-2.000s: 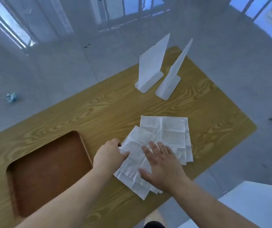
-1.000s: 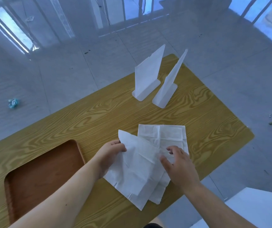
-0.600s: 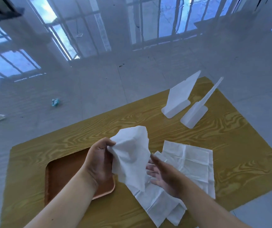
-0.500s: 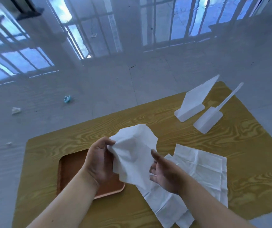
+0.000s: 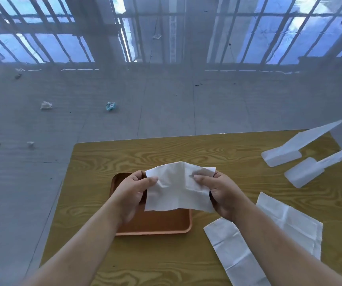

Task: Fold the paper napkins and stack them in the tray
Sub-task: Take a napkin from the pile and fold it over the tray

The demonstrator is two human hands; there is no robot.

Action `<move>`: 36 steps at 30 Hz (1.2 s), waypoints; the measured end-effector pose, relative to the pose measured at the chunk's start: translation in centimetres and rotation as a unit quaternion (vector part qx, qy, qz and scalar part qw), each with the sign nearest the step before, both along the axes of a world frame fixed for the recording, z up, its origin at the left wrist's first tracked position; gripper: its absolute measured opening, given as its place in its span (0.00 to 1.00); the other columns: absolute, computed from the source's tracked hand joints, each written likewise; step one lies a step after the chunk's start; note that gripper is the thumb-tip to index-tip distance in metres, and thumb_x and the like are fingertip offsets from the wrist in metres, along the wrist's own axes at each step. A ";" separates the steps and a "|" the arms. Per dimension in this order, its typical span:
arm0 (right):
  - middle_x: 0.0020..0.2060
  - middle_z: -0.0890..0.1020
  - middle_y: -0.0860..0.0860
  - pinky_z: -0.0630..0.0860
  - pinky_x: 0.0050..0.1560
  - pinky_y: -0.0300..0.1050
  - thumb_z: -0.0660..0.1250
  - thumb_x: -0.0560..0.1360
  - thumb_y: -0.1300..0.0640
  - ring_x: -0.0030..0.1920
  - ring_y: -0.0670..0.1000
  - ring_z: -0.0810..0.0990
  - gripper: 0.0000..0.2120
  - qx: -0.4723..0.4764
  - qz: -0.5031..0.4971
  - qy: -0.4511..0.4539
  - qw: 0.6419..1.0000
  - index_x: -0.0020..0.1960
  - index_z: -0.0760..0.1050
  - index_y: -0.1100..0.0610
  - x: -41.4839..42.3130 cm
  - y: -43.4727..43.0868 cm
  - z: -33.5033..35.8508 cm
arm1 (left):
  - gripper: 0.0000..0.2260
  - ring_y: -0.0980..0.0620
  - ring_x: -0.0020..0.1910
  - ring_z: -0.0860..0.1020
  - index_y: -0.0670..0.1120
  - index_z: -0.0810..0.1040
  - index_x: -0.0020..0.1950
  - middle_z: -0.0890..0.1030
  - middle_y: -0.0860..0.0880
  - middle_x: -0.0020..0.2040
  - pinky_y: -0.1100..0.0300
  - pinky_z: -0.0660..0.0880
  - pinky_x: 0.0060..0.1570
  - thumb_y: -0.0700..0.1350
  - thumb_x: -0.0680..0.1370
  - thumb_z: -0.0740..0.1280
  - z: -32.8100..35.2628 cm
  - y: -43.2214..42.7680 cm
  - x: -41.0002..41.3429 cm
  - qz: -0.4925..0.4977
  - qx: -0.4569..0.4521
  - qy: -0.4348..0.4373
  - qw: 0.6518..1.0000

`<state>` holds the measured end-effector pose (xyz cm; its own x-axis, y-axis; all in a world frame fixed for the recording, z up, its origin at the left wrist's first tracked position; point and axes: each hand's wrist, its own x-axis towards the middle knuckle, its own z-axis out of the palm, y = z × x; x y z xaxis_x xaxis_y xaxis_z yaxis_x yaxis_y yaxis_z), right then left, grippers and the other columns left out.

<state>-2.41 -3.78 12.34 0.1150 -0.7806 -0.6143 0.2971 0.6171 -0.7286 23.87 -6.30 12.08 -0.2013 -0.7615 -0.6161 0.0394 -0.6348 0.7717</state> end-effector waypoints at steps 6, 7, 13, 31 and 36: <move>0.55 0.87 0.64 0.80 0.47 0.52 0.65 0.81 0.66 0.48 0.60 0.84 0.11 -0.009 0.020 0.072 0.997 0.58 0.85 0.62 1.1 -0.2 0.1 | 0.07 0.46 0.42 0.86 0.44 0.82 0.51 0.87 0.42 0.48 0.49 0.81 0.45 0.42 0.75 0.76 -1.1 0.2 1.6 0.015 0.028 -0.023 0.999; 0.56 0.86 0.64 0.80 0.49 0.54 0.67 0.81 0.65 0.50 0.60 0.84 0.11 -0.010 0.023 0.051 0.998 0.59 0.84 0.62 0.8 -0.2 -0.1 | 0.10 0.47 0.43 0.86 0.44 0.82 0.52 0.87 0.43 0.48 0.50 0.81 0.44 0.44 0.73 0.76 -1.1 0.2 2.2 0.017 0.033 0.008 0.999; 0.55 0.88 0.61 0.81 0.60 0.66 0.65 0.80 0.65 0.56 0.65 0.86 0.12 0.027 0.042 0.052 0.997 0.58 0.85 0.59 0.7 0.3 -1.9 | 0.15 0.39 0.54 0.86 0.39 0.83 0.63 0.87 0.38 0.59 0.43 0.84 0.54 0.44 0.78 0.75 -2.0 0.2 2.8 -0.016 0.072 0.025 0.997; 0.48 0.90 0.51 0.83 0.45 0.51 0.69 0.79 0.59 0.47 0.54 0.87 0.08 0.034 0.049 0.179 0.982 0.51 0.87 0.51 1.2 0.5 -1.8 | 0.07 0.50 0.43 0.86 0.44 0.86 0.52 0.89 0.48 0.47 0.58 0.81 0.37 0.47 0.79 0.75 -2.5 0.6 2.8 -0.018 0.029 -0.059 0.998; 0.36 0.85 0.50 0.70 0.31 0.44 0.64 0.77 0.56 0.31 0.47 0.76 0.09 -0.133 0.065 0.377 0.914 0.45 0.81 0.47 3.8 0.8 -1.4 | 0.05 0.51 0.38 0.84 0.48 0.86 0.45 0.89 0.50 0.41 0.57 0.79 0.37 0.49 0.78 0.75 -2.2 0.7 1.4 -0.025 -0.049 -0.197 0.979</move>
<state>1.39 -3.01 10.97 -0.1604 -0.9239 -0.3473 -0.4140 0.3824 -0.8260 25.28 -5.57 9.84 -0.0010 -0.8160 -0.5780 -0.3017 -0.5509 0.7782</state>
